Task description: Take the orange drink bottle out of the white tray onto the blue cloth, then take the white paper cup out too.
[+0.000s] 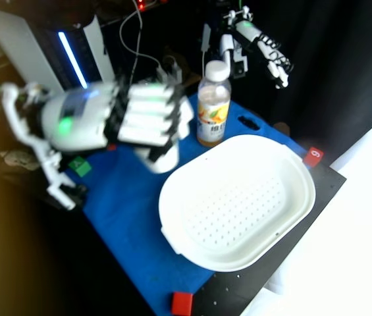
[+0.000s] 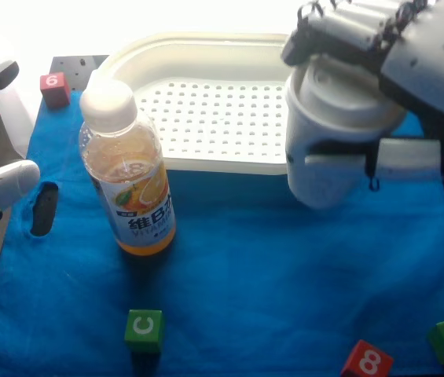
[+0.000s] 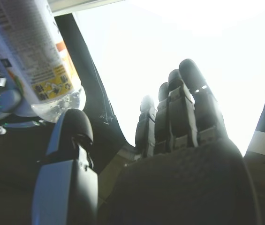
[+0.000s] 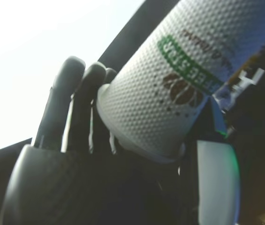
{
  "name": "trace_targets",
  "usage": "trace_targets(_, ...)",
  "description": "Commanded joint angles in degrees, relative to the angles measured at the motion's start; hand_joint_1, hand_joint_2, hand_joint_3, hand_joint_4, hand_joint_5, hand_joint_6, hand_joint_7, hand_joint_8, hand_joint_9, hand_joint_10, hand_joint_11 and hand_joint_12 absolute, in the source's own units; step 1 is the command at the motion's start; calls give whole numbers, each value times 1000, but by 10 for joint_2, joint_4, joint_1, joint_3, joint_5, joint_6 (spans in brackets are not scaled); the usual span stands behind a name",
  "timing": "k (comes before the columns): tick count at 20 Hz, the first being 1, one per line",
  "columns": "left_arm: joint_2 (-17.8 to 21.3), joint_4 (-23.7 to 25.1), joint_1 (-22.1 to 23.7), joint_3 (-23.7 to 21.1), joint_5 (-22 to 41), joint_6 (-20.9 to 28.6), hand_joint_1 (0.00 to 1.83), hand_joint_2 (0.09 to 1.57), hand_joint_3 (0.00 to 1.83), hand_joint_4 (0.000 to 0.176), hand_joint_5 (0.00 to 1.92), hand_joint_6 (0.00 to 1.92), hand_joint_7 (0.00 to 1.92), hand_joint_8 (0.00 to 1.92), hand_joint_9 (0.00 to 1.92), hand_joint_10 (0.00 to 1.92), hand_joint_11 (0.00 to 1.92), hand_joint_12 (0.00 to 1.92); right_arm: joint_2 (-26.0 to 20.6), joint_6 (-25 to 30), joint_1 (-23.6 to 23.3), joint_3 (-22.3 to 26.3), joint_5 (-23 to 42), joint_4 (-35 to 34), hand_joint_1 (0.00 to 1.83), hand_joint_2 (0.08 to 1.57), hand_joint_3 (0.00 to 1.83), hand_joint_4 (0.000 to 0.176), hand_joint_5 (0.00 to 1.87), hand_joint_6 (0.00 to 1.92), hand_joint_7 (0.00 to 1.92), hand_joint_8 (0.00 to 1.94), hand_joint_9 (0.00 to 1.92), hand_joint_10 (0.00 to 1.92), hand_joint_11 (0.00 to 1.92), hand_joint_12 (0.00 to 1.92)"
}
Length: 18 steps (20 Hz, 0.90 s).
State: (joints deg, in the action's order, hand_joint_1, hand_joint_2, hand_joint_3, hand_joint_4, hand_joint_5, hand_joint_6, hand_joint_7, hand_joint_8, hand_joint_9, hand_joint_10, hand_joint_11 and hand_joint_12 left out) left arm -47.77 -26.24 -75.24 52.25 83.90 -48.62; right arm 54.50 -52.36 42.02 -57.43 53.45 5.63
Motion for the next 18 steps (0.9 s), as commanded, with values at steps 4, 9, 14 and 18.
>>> trace_targets(4, -1, -3, 1, 0, 80, 4, 408, 1195, 0, 66, 133, 1, 162, 1, 316, 15, 0, 1463, 4, 3, 36, -7, 71, -30, 719, 1227, 1, 0, 129, 1310, 321, 1479, 319, 1764, 278, 1921)
trace_targets(9, -1, -18, -4, -2, 93, 4, 540, 1218, 4, 43, 137, 1, 143, 0, 301, 4, 0, 1329, 20, 3, 61, -16, 46, -49, 810, 1228, 0, 0, 98, 1085, 226, 1175, 252, 1520, 174, 1882)
trace_targets(14, -1, -22, -8, -3, 101, 4, 637, 1239, 3, 59, 143, 1, 133, 3, 279, 5, 0, 1196, 4, 3, 74, 3, 46, -48, 484, 1173, 0, 32, 0, 1, 0, 1, 0, 12, 0, 744)
trace_targets(18, 0, -25, -11, -3, 104, 4, 602, 1239, 0, 57, 132, 0, 142, 4, 289, 6, 0, 1140, -28, 3, 75, 28, 66, -41, 370, 1091, 0, 99, 0, 0, 0, 0, 0, 0, 0, 344)
